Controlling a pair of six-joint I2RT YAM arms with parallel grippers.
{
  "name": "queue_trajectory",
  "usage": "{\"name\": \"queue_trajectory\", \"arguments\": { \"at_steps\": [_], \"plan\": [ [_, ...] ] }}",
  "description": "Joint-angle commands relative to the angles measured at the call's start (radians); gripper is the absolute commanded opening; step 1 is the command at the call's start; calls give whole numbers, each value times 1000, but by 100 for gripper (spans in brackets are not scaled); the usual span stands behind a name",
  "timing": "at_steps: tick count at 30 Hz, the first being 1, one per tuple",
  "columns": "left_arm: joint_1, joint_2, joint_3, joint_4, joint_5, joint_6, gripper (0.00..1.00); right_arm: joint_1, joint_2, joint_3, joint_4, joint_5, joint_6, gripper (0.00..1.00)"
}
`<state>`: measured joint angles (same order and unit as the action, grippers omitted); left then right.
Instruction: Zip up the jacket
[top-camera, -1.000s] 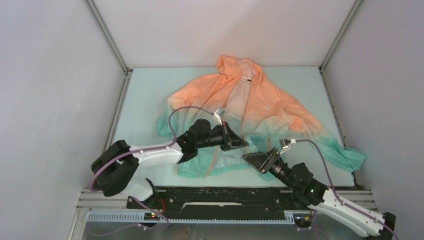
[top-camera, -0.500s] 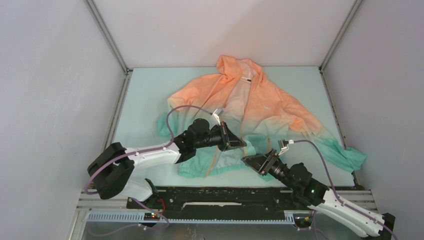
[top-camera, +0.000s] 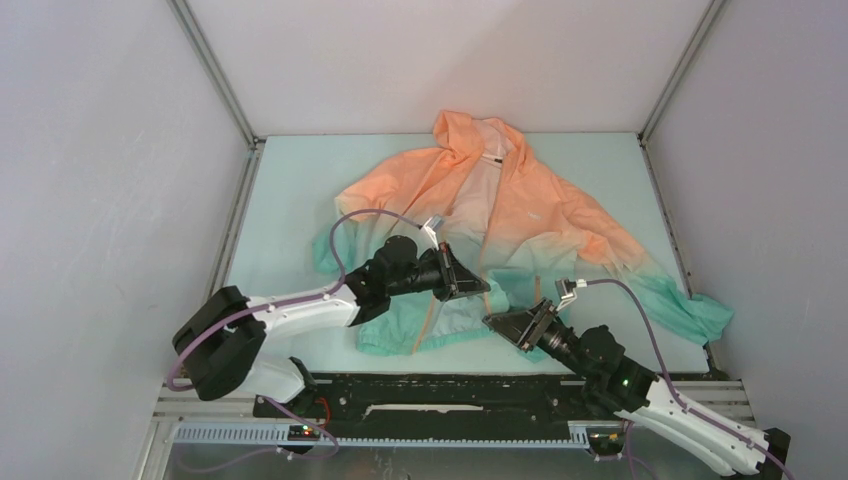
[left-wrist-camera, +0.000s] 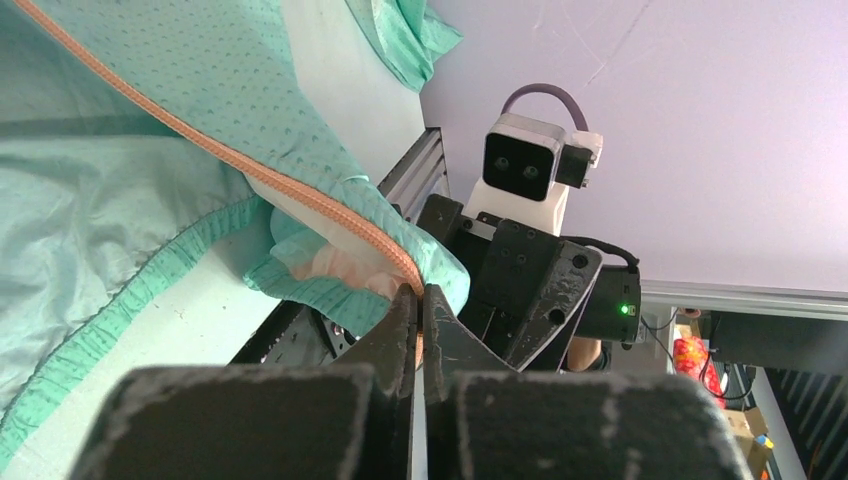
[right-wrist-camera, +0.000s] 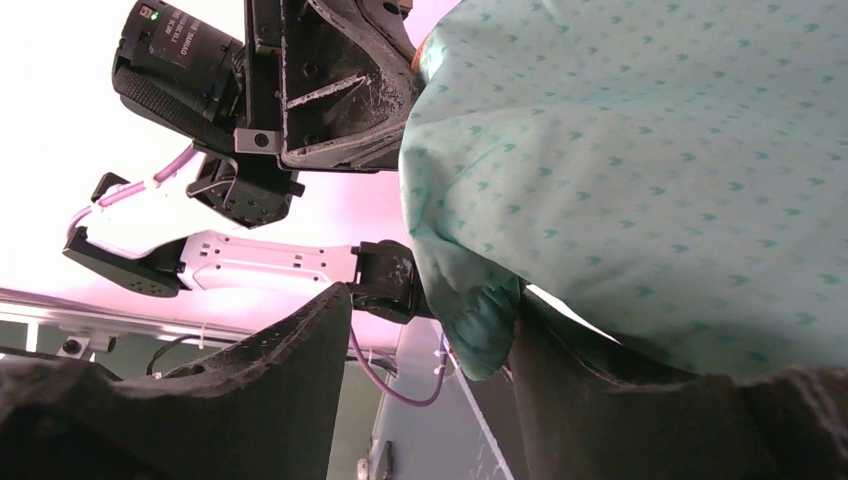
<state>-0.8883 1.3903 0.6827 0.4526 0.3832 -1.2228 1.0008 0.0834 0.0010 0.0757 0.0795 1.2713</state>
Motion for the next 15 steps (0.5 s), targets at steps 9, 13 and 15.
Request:
{"name": "queue_trajectory", "arguments": {
  "at_steps": [9,13,15],
  "plan": [
    [17,-54,-1,-10,-22,39,0,-44,-15,-120,-31,-18,11,53],
    [19,-55,-1,-17,-23,44,0,-51,-21,-118,-41,-18,16,58],
    [20,-55,0,-19,-20,47,0,-54,-26,-109,-56,-15,9,59]
  ]
}}
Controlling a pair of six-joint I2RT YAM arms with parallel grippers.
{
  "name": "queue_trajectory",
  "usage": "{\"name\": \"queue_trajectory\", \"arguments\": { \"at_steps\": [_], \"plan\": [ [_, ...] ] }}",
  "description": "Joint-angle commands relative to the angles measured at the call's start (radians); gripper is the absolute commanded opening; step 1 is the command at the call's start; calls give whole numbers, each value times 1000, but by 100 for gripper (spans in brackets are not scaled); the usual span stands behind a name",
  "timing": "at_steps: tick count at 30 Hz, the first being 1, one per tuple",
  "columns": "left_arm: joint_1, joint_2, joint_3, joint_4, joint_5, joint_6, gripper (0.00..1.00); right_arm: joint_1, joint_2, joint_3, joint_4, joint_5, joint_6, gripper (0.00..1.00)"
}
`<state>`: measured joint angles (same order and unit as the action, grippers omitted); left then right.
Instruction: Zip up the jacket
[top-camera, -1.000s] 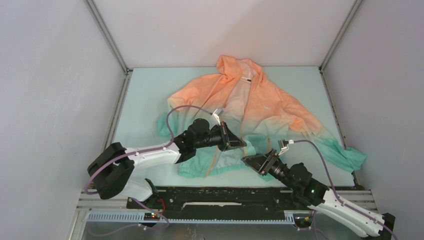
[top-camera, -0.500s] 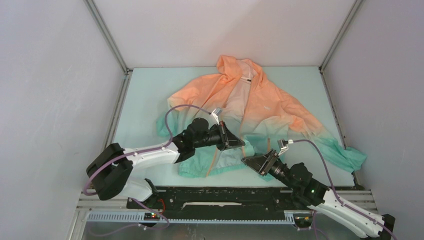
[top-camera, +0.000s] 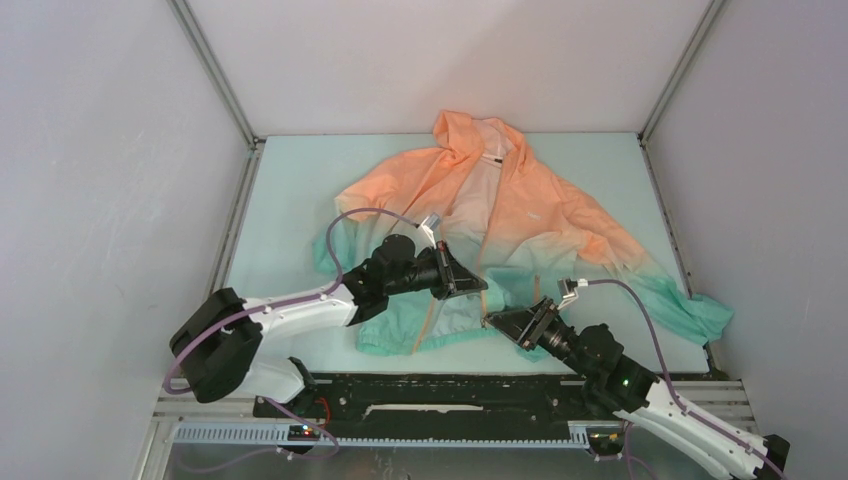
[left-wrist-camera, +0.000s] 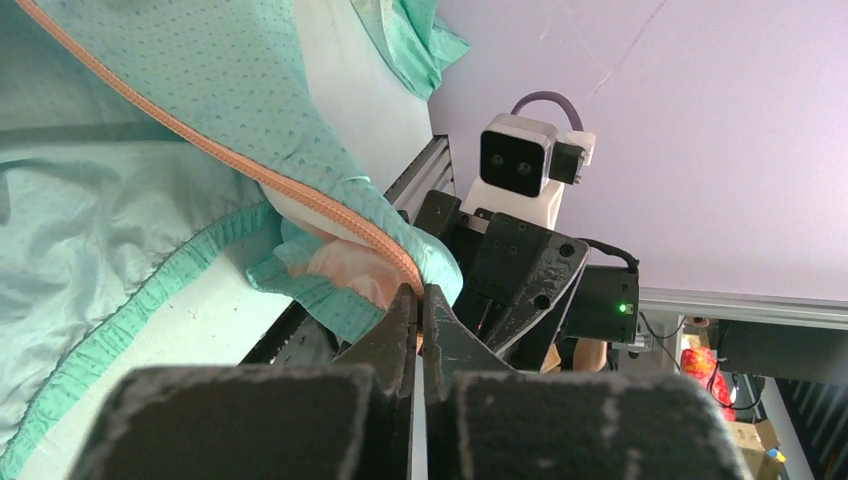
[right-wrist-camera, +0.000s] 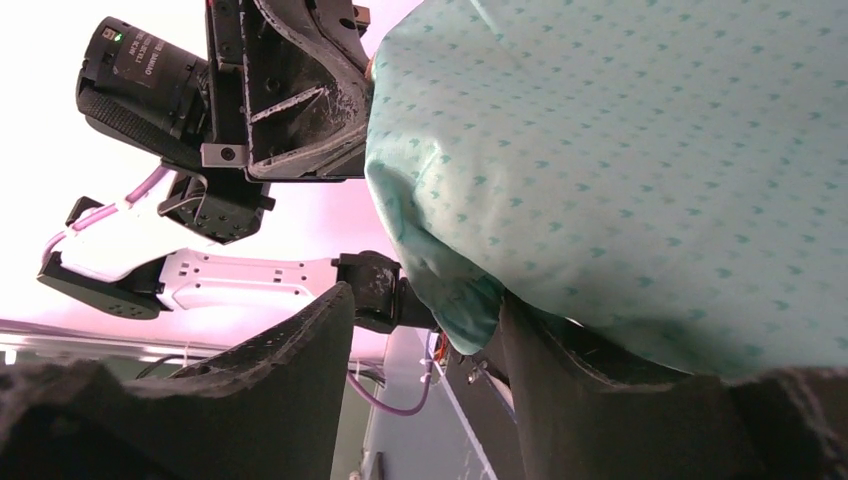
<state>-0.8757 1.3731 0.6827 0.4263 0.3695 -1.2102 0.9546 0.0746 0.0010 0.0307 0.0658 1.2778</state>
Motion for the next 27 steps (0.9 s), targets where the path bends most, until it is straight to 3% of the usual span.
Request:
{"name": "queue_trajectory", "arguments": {
  "at_steps": [1,10,15,27],
  "plan": [
    [9,-37,0,8,-7,33,0,-9,-18,-107,-13,2,-3,59],
    [7,-11,12,41,6,15,0,-51,97,-119,141,-93,-32,53],
    [7,-12,12,33,8,19,0,-60,150,-125,216,-119,-40,40],
    [7,-11,12,20,9,29,0,-83,121,-127,186,-140,-52,6]
  ]
}}
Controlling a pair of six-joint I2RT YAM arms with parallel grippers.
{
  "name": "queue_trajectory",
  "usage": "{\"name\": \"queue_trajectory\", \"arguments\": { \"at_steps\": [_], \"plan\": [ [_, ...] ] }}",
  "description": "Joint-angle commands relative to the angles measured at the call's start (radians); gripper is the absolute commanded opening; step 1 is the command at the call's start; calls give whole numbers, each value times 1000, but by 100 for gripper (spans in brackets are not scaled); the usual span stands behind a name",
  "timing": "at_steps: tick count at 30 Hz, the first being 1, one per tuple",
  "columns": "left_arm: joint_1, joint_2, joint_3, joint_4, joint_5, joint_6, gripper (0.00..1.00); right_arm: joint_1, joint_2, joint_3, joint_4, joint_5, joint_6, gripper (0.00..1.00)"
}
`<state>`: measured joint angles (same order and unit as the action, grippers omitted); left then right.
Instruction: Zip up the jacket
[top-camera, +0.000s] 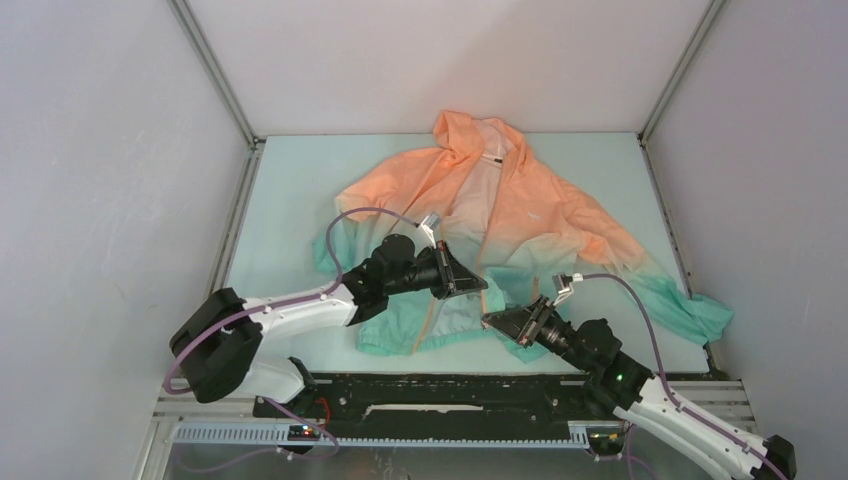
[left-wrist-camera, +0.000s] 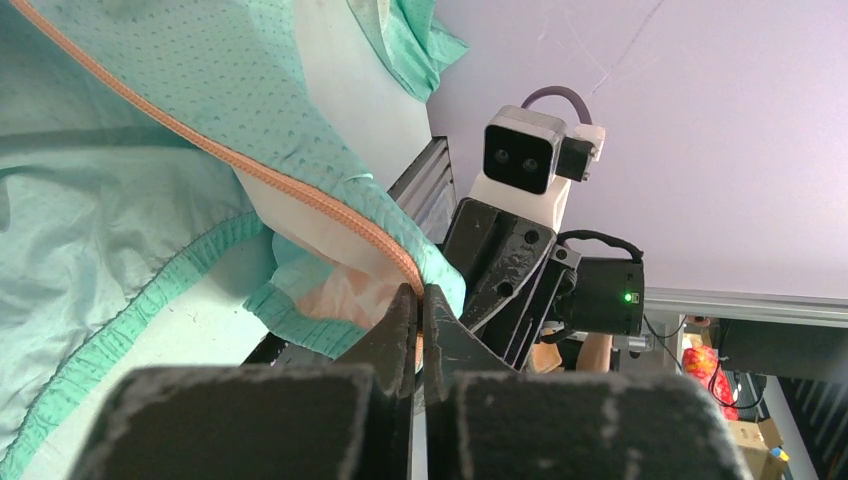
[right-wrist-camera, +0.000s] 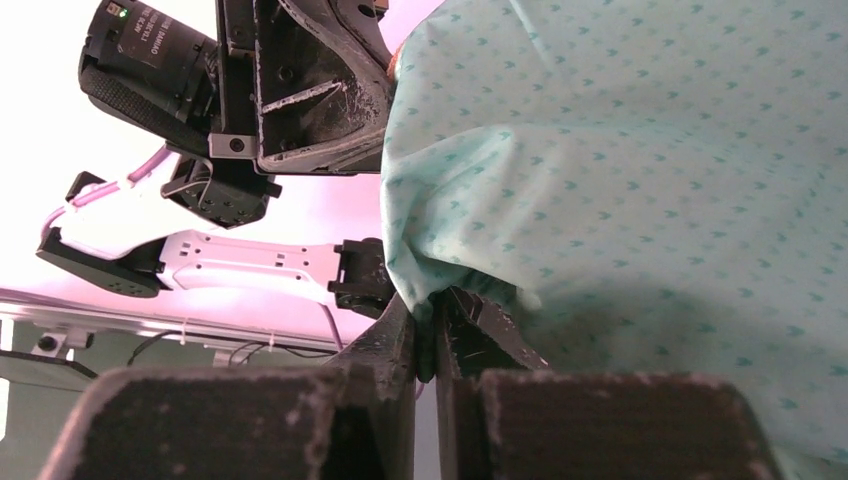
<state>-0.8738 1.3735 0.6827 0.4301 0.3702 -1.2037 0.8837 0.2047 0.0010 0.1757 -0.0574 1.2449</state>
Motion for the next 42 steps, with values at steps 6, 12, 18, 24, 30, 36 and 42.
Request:
{"name": "queue_trajectory", "arguments": {
  "at_steps": [6,12,18,24,30,36,42],
  "plan": [
    [5,-23,28,-33,11,73,0,-56,7,-130,86,-89,-75,0],
    [8,-175,72,-466,-178,372,62,-225,79,-135,164,-339,-86,0],
    [7,-332,4,-842,-381,561,78,-336,140,-134,187,-483,-83,0],
    [-59,-210,62,-1025,-470,661,59,-380,150,-134,163,-540,-97,0],
    [-80,-15,168,-1090,-476,746,42,-397,148,-133,154,-569,-104,0],
    [-80,80,270,-1141,-383,868,56,-399,146,-133,150,-598,-113,0],
    [-32,247,391,-1300,-194,1084,69,-400,155,-133,150,-637,-129,0]
  ]
}}
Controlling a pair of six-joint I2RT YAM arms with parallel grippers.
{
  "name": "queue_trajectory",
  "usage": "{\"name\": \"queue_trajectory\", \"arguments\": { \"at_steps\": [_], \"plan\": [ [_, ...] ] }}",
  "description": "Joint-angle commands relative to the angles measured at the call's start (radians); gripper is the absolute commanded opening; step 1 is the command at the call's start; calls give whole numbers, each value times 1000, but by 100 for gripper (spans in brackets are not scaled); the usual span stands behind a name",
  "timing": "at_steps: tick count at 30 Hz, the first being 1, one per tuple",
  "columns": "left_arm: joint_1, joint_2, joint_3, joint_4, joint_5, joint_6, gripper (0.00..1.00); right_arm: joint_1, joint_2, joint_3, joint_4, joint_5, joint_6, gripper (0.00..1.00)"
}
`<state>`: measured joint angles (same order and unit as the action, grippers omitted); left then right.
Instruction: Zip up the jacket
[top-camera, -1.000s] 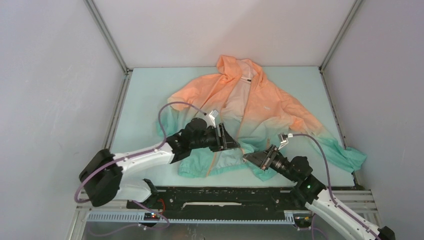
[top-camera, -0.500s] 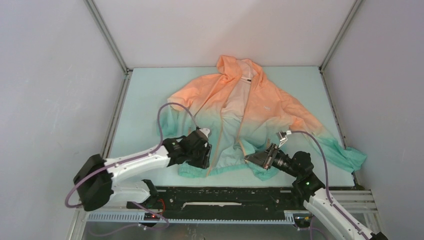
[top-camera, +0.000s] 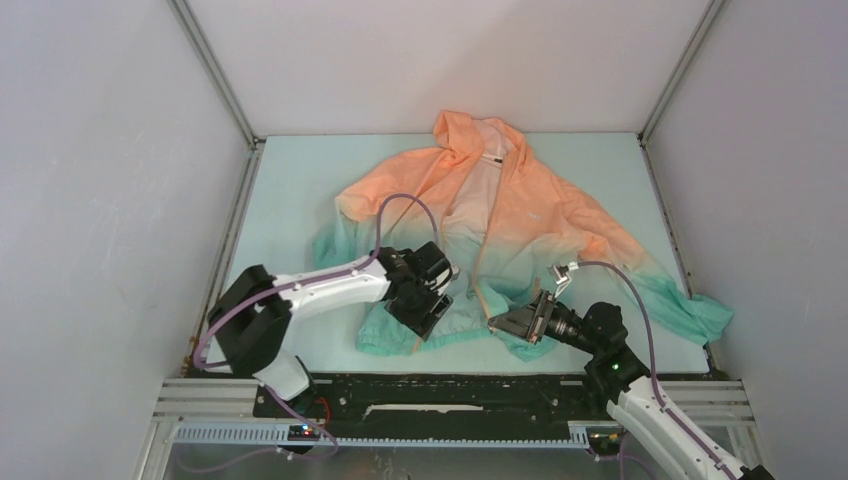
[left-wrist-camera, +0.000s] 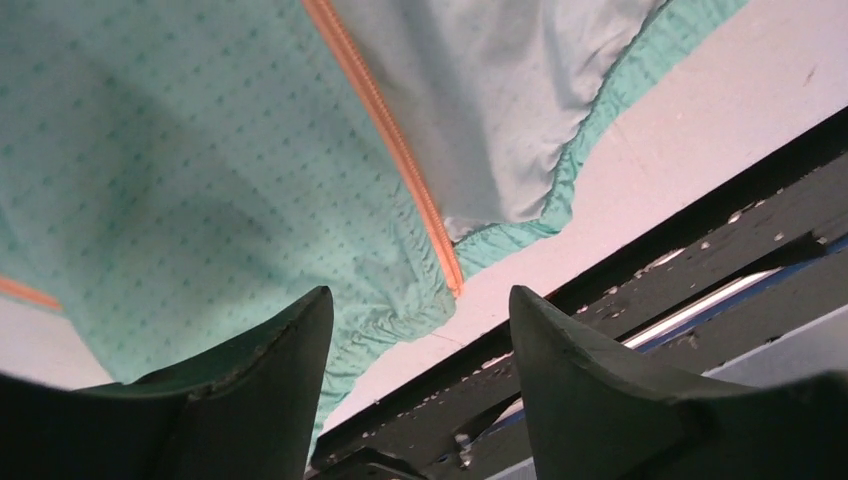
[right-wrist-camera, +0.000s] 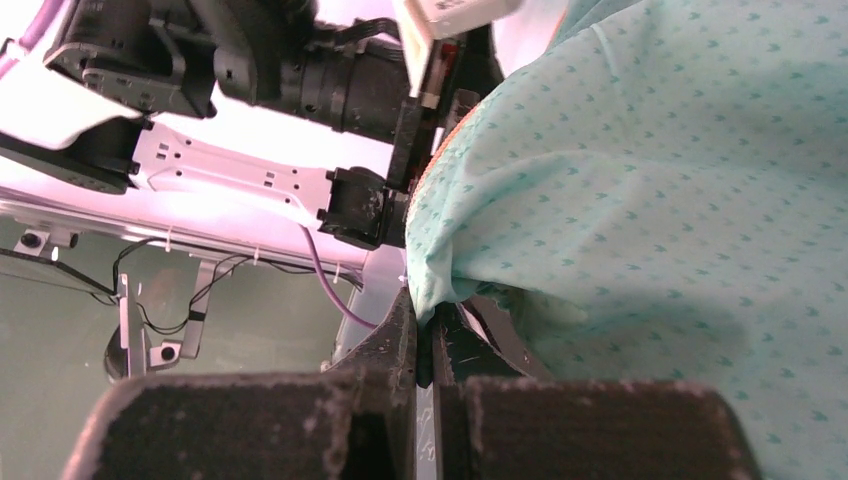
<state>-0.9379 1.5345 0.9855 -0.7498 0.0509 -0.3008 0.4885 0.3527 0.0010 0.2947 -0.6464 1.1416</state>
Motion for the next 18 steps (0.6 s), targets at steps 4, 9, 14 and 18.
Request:
{"name": "queue_trajectory", "arguments": {
  "at_steps": [4,9,14,18],
  "plan": [
    [61,171,176,-181,131,235,66,-6,7,-133,21,-70,-33,0],
    [62,283,258,-225,125,246,58,-8,2,-131,0,-81,-44,0],
    [60,311,259,-214,99,206,57,-10,1,-131,1,-78,-44,0],
    [57,323,245,-199,38,167,55,-11,0,-133,8,-72,-44,0]
  ]
}}
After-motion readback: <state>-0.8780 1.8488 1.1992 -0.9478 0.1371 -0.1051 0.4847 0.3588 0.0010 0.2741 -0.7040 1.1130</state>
